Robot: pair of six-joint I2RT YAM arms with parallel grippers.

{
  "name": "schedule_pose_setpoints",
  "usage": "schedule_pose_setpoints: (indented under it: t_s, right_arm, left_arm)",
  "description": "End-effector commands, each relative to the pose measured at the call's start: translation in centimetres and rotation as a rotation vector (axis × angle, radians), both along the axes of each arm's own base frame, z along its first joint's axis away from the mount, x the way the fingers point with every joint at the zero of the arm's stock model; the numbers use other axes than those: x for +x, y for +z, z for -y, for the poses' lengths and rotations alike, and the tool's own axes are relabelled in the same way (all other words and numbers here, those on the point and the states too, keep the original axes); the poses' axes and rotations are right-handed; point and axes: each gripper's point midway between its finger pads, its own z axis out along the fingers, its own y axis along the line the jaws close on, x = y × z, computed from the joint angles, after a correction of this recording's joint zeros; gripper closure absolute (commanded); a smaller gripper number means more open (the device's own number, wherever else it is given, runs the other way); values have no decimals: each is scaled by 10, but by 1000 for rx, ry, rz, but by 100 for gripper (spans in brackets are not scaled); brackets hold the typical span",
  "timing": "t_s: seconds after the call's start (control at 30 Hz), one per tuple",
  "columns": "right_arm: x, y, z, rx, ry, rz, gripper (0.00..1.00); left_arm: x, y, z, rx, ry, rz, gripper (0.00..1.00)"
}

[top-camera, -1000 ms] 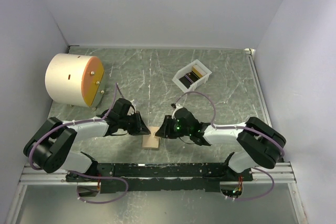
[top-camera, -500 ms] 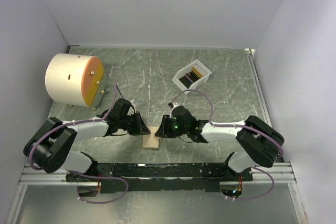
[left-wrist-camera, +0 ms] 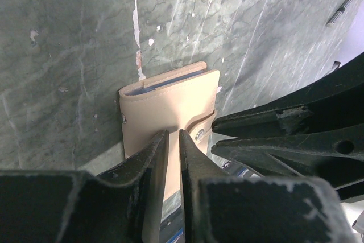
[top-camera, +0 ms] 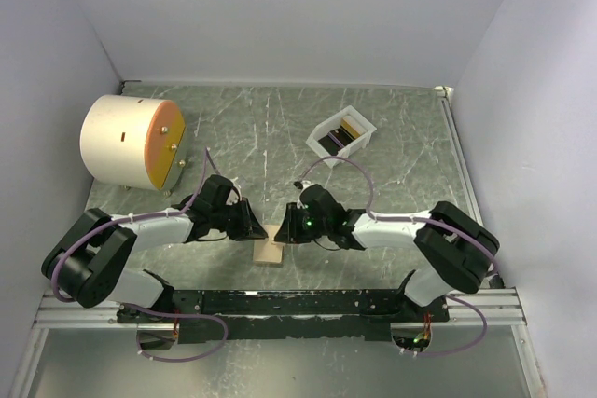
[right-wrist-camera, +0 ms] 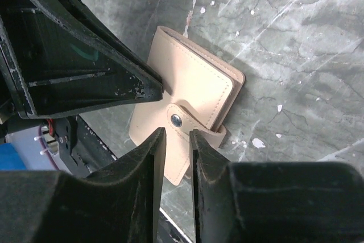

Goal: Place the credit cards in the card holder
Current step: Close the card holder at the center of the board.

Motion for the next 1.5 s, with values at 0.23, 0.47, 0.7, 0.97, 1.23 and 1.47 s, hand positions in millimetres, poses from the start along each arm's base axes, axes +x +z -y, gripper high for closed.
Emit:
schedule_pose_setpoints:
  t_s: [0.23,0.47,0.7,0.97,1.23,1.47]
  right_arm:
    - [4,-11,0,-75,23,-13,79]
    - [-4,-16,-4,-87,82,-44,84]
    - [-11,-17,-4,-108,148,-57,85]
    - [-7,2,-6,-125,166,-28,84]
    - [12,14,-3,-162,112,43,79]
    - [15,21,-3,-146,93,61,76]
  left_arm:
    - [-6,-16,-8,51,13,-13,73]
    - [-6,-15,-6,47,11,-11,73]
    - [-5,-15,-5,47,5,-9,74]
    - [-3,-6,0,17,16,-10,72]
    - [3,12,-2,43,28,2,69]
    - [-9,13,-4,18,16,-8,66]
